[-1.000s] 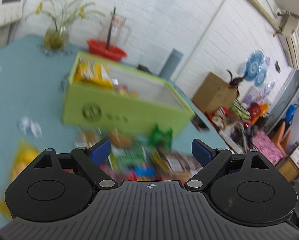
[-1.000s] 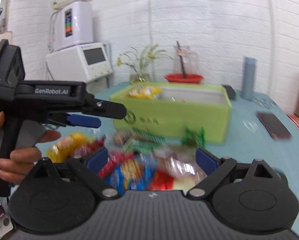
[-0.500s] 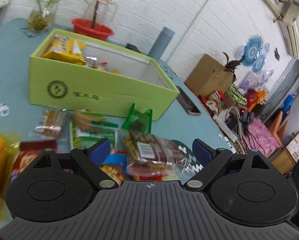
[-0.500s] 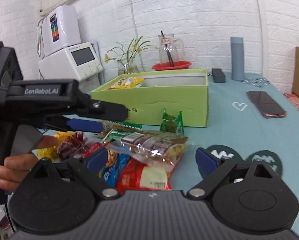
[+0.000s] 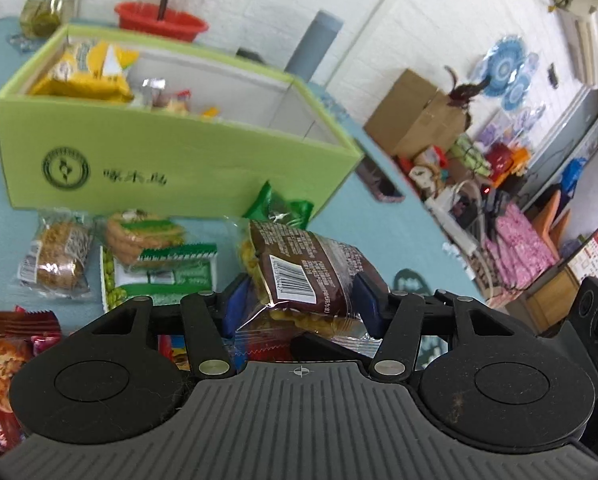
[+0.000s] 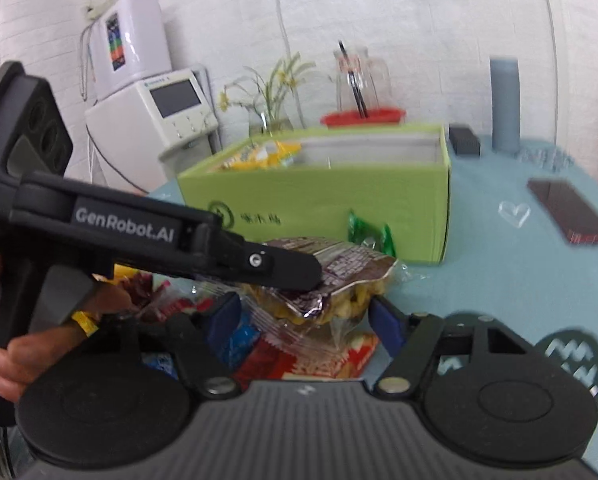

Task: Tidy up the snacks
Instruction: 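Grasp the brown-wrapped cake packet with the left gripper, then lower the cake packet into the green box and open the left gripper, then move the left gripper to the red snack bag and close on it, then carry the red snack bag into the green box and open the left gripper, then move the left gripper to the blue cookie packet and grasp it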

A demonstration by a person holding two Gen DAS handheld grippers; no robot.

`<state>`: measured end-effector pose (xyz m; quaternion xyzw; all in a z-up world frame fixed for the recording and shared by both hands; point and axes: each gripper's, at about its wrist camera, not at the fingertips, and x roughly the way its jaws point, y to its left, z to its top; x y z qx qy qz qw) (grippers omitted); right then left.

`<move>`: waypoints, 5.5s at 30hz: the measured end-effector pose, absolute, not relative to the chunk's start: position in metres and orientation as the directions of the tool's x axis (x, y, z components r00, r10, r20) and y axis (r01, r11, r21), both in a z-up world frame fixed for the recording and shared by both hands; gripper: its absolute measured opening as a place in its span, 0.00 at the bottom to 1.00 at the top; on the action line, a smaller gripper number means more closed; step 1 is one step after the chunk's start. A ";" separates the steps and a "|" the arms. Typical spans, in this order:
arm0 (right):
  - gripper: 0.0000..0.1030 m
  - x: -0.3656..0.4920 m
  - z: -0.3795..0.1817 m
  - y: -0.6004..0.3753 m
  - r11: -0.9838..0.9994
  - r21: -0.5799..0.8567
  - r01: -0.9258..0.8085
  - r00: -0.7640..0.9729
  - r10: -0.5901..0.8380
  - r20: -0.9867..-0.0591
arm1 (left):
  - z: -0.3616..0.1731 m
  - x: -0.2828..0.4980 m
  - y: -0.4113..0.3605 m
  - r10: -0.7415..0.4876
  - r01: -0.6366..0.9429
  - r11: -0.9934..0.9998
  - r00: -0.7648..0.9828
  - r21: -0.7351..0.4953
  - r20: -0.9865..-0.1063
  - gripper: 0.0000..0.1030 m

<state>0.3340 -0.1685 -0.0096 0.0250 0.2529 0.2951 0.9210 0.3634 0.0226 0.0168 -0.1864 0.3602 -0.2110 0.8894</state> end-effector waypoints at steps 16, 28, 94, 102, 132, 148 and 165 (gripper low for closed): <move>0.70 0.489 0.038 -0.152 0.820 0.089 -0.565 0.731 0.547 -0.409 | 0.069 0.496 0.026 -0.407 0.228 0.895 0.767 -0.382 -0.496 0.40; 0.88 0.523 0.021 -0.145 0.819 -0.018 -0.574 0.741 0.510 -0.436 | 0.036 0.534 0.017 -0.390 0.214 0.908 0.746 -0.360 -0.540 0.59; 0.99 0.206 -0.052 -0.185 0.879 0.134 -0.457 0.705 0.450 -0.548 | -0.006 0.218 -0.011 -0.455 0.252 0.885 0.653 -0.392 -0.606 0.65; 0.99 0.196 -0.059 -0.170 0.897 0.052 -0.438 0.756 0.399 -0.519 | -0.021 0.227 -0.017 -0.456 0.233 0.884 0.622 -0.405 -0.637 0.67; 0.67 0.409 0.048 -0.138 0.836 -0.103 -0.540 0.803 0.474 -0.363 | 0.083 0.417 0.014 -0.434 0.256 0.885 0.758 -0.389 -0.487 0.23; 0.88 0.548 0.014 -0.111 0.787 0.093 -0.610 0.656 0.568 -0.497 | 0.046 0.535 0.034 -0.330 0.150 0.931 0.740 -0.333 -0.587 0.53; 1.00 0.367 0.040 -0.147 0.778 -0.084 -0.623 0.719 0.527 -0.453 | 0.076 0.327 0.072 -0.292 0.143 0.930 0.849 -0.339 -0.441 0.73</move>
